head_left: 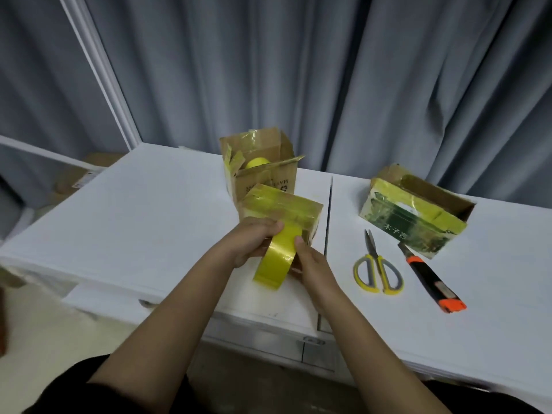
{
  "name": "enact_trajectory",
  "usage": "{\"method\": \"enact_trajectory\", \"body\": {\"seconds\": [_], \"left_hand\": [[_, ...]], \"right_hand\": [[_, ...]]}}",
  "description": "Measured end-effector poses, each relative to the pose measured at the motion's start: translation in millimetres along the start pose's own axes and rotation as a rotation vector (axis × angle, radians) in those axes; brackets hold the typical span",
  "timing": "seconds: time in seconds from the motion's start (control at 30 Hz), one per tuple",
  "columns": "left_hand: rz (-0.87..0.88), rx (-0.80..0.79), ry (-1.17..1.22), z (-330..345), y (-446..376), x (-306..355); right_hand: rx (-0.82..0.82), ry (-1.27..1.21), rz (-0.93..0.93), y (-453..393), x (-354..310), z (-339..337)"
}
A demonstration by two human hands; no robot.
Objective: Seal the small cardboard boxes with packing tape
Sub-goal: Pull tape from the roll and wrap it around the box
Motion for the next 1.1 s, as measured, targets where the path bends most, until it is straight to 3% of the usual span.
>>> {"method": "enact_trajectory", "body": {"seconds": [0.07, 0.1, 0.17, 0.23, 0.3, 0.4, 0.53, 0.63, 0.77, 0.93, 1.03, 1.1], "left_hand": [[0.023, 0.061, -0.078, -6, -3, 1], [0.101, 0.151, -0.25, -15, -6, 4], [0.346, 0.309, -0.887, -27, -13, 15], [0.459, 0.213, -1.395, -27, -23, 10], [0.408, 0.102, -1.564, -25, -33, -4], [0.45, 0.135, -1.627, -20, -42, -14], [0.513, 0.234, -1.705, -12, -35, -15], [0.535, 0.262, -1.724, -7, -21, -16], [0.551, 0.261, -1.591, -2, 0, -5], [0.354, 0.091, -1.33, -4, 8, 6], [0.357, 0.217, -1.223, -11, 6, 10], [0.392, 0.374, -1.405, -10, 6, 3]], "right_hand": [[0.038, -0.096, 0.018, 5, -4, 5], [0.068, -0.085, 0.029, 6, -3, 3], [0.101, -0.048, 0.042, 9, 0, -7], [0.139, 0.01, 0.066, 11, 1, -21], [0.192, 0.104, 0.107, 11, -2, -37], [0.177, 0.194, 0.133, 10, -6, -58], [0.102, 0.226, -0.037, 23, -1, -72], [0.21, 0.313, -0.188, 35, -6, -73], [0.478, 0.395, -0.401, 39, -55, -88], [0.517, 0.735, -0.48, 6, -109, -65], [0.489, 0.733, -0.463, -13, -121, -58], [0.384, 0.705, -0.409, -25, -119, -57]]}}
Point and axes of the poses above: each hand's wrist, its own y-axis away from the middle knuckle, its own z-axis out of the palm, x = y × z, the point moved 4 cm from there along -y, towards the middle knuckle, and after that the axes turned 11 degrees about y, right-handed, at the moved point
